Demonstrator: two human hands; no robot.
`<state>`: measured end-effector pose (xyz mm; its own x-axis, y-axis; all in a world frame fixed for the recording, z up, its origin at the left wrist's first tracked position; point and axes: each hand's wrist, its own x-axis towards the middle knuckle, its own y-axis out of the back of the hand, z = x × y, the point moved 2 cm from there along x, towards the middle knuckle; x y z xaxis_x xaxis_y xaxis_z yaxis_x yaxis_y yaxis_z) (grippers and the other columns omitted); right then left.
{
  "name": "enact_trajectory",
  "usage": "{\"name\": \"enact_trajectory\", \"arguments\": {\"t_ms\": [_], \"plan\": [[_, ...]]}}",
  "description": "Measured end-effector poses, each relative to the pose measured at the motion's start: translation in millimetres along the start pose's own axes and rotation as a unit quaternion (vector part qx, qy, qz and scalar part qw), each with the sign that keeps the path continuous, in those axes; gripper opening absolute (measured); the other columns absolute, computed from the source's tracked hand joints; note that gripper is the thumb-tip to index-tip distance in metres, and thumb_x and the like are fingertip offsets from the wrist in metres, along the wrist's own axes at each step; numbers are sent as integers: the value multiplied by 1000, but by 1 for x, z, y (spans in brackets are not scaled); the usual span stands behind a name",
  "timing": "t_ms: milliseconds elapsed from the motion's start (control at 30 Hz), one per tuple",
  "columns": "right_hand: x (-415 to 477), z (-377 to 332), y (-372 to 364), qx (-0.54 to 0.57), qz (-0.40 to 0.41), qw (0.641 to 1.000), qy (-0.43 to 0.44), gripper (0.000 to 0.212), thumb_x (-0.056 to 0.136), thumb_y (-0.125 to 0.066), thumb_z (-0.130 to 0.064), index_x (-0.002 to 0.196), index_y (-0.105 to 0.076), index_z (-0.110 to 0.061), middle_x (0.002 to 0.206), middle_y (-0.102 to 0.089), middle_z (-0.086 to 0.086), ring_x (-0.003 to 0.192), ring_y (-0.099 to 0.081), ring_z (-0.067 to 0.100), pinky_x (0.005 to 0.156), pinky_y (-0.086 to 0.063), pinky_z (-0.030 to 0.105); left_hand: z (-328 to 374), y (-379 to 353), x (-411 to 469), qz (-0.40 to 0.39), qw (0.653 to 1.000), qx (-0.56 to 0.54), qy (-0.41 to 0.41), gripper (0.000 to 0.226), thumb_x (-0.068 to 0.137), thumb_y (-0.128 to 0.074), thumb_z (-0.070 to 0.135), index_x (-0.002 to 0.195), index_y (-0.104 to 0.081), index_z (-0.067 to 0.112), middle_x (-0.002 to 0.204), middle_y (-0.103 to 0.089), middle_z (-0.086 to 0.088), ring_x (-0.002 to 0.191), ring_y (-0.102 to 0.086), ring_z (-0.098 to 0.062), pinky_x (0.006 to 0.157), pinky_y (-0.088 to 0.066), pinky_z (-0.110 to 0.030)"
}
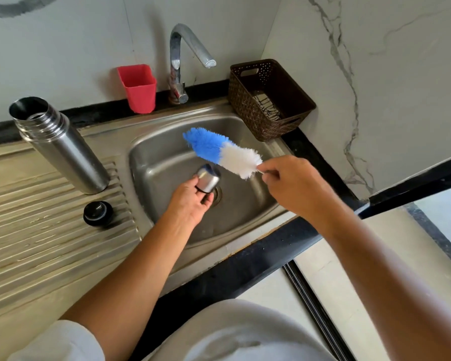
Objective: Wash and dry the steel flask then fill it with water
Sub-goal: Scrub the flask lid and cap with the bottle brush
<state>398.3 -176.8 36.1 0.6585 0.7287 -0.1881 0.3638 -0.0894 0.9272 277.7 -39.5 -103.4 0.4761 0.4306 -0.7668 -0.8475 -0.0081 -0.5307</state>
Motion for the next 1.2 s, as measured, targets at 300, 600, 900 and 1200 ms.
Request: {"name": "enact_trajectory", "arguments": {"t_ms": [300, 600, 900, 1200], "plan": [[3, -15, -9, 3, -15, 1000, -6, 34, 104, -50, -20, 131, -71, -26, 126, -72, -3, 102, -71, 21, 86, -61, 39, -11, -3, -9, -49, 998, -5, 29, 17, 107, -52, 16, 119, -63, 12, 120, -72, -4, 104, -66, -17, 90, -48, -38], [9, -10, -26, 14, -20, 999, -27, 37, 101, -47, -19, 127, -72, -28, 126, -72, -3, 109, -69, 23, 90, -59, 37, -22, -14, -13, -74, 995, 31, 59, 17, 108, -50, 17, 113, -65, 12, 114, -72, -6, 107, -65, -19, 99, -45, -41], [5, -14, -34, -53, -71, 995, -38, 35, 95, -51, -19, 124, -71, -22, 124, -72, 1, 109, -70, 28, 90, -60, 42, -34, -9, -14, -87, 990, 52, 94, 12, 105, -54, 16, 107, -66, 15, 115, -74, -5, 113, -65, -20, 100, -43, -44], [-10, -18, -3, -61, -67, 996, -16, 21, 97, -51, -18, 89, -69, -26, 97, -70, -5, 93, -70, 25, 78, -59, 38, -4, -4, -6, -66, 995, -3, 75, 16, 107, -49, 16, 111, -64, 13, 123, -71, -4, 109, -65, -18, 87, -47, -39]]}}
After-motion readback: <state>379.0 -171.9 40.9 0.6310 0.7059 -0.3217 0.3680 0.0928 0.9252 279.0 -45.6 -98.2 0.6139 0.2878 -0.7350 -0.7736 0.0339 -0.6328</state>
